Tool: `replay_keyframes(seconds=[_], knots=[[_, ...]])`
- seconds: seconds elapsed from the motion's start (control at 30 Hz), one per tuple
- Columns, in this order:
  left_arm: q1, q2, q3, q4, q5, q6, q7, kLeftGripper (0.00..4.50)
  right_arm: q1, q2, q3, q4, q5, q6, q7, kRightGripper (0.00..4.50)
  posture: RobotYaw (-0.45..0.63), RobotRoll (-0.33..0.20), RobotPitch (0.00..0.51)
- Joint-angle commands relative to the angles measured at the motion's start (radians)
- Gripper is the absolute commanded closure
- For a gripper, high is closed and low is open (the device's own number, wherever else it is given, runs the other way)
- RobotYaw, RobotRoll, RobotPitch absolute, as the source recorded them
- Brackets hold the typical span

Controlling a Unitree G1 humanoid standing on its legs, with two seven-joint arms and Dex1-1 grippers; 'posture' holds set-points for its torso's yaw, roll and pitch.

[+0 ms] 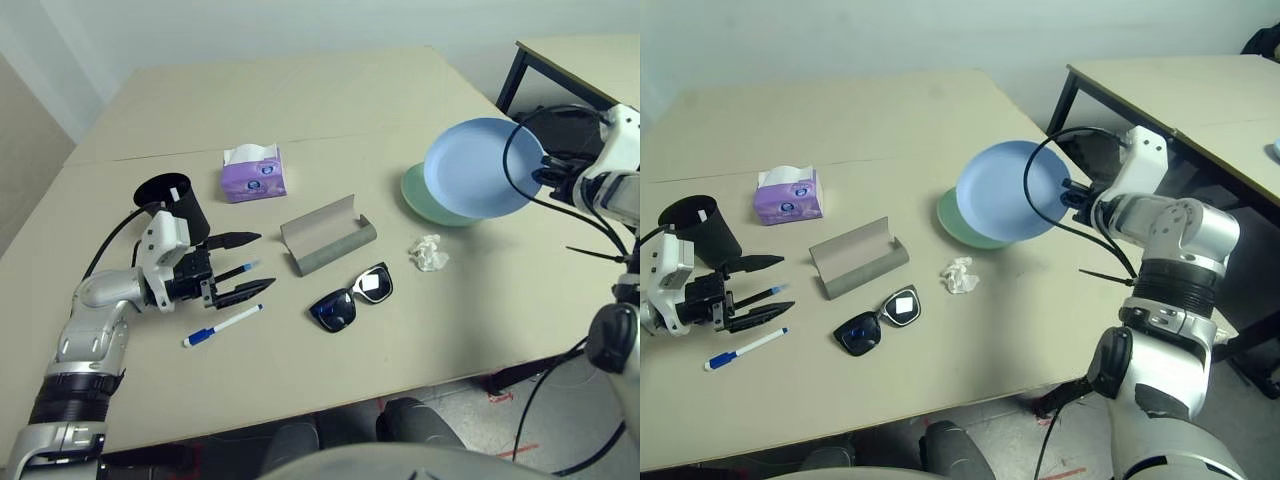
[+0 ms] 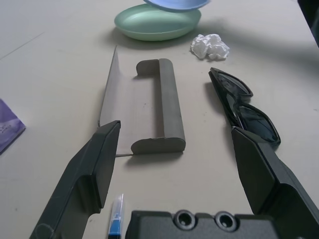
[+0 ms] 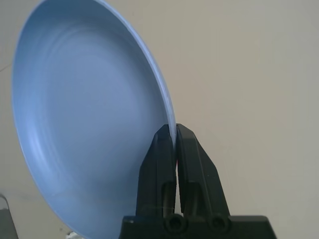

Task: Organize and tidy the items on the table.

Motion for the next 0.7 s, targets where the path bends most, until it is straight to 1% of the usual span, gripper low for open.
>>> replay_keyframes(seconds=[0.03,0.47,0.53,0.57,0.67,0.7], knots=[[0.001,-0.001,0.009,0.008,0.009,0.002,0.009,0.0,-0.024,0.008,0.005,0.03,-0.007,-0.013,-0.008,4.49,-0.1,0.0,0.0],[0.041,-0.002,0.01,-0.002,0.011,-0.019,0.014,0.0,-0.058,0.033,0.077,0.136,-0.043,-0.093,0.003,4.49,-0.09,0.0,0.0],[0.045,-0.004,0.01,-0.004,0.01,-0.02,0.014,0.0,-0.069,0.039,0.08,0.157,-0.048,-0.111,0.002,3.96,-0.09,0.0,0.0],[0.046,-0.004,0.01,-0.005,0.01,-0.02,0.015,0.0,-0.072,0.041,0.08,0.164,-0.049,-0.118,0.003,3.77,-0.08,0.0,0.0],[0.047,-0.005,0.01,-0.004,0.01,-0.022,0.014,0.0,-0.08,0.049,0.083,0.168,-0.047,-0.123,0.005,2.7,-0.09,0.0,0.003],[0.046,-0.005,0.009,-0.004,0.01,-0.022,0.013,0.0,-0.081,0.051,0.082,0.168,-0.045,-0.121,0.004,2.26,-0.09,0.0,0.004]])
